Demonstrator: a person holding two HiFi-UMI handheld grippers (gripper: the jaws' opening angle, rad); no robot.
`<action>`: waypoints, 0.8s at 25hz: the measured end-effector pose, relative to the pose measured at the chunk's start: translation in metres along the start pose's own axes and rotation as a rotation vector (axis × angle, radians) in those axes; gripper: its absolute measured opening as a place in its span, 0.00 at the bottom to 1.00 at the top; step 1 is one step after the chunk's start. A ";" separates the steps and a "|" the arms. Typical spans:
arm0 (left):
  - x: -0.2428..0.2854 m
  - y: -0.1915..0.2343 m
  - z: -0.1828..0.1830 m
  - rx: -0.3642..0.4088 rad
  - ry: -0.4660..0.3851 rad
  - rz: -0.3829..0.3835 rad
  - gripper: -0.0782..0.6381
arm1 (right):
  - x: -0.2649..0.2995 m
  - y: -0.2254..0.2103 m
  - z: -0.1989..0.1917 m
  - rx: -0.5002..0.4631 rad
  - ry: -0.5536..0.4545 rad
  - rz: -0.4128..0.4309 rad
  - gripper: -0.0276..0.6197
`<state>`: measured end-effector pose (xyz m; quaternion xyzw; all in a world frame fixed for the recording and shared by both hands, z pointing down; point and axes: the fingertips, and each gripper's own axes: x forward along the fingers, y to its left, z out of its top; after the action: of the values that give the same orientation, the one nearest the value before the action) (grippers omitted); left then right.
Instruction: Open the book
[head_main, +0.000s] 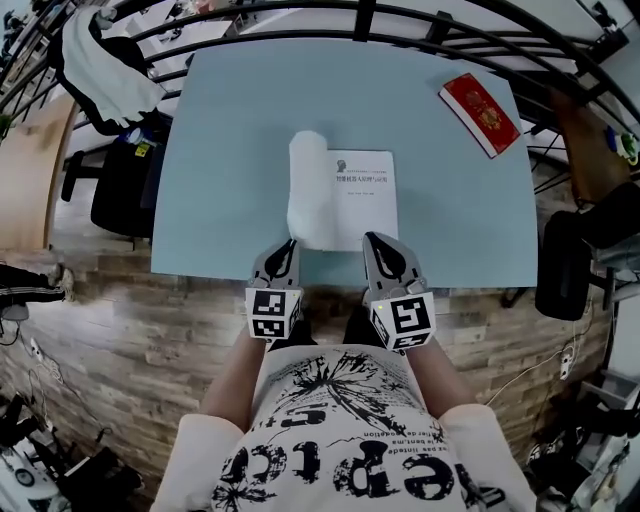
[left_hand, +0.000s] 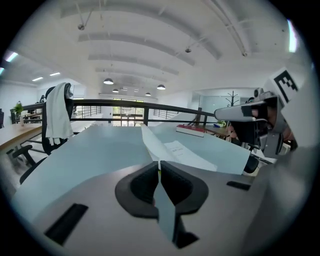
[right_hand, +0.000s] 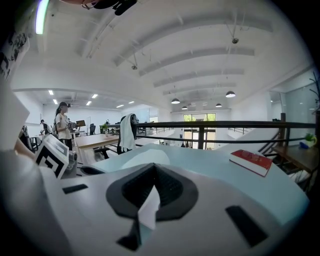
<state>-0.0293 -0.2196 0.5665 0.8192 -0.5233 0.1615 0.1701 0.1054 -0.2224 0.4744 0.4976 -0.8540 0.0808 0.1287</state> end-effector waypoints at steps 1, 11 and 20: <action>0.000 0.007 -0.006 -0.013 0.012 0.012 0.14 | 0.002 0.004 -0.002 0.002 0.005 0.002 0.06; 0.006 0.068 -0.073 -0.170 0.151 0.127 0.15 | 0.014 0.034 -0.037 0.026 0.087 0.006 0.06; 0.016 0.082 -0.098 -0.172 0.232 0.125 0.15 | 0.016 0.048 -0.052 0.022 0.112 -0.001 0.06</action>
<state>-0.1062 -0.2205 0.6695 0.7433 -0.5620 0.2200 0.2887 0.0637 -0.1980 0.5281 0.4941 -0.8443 0.1179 0.1706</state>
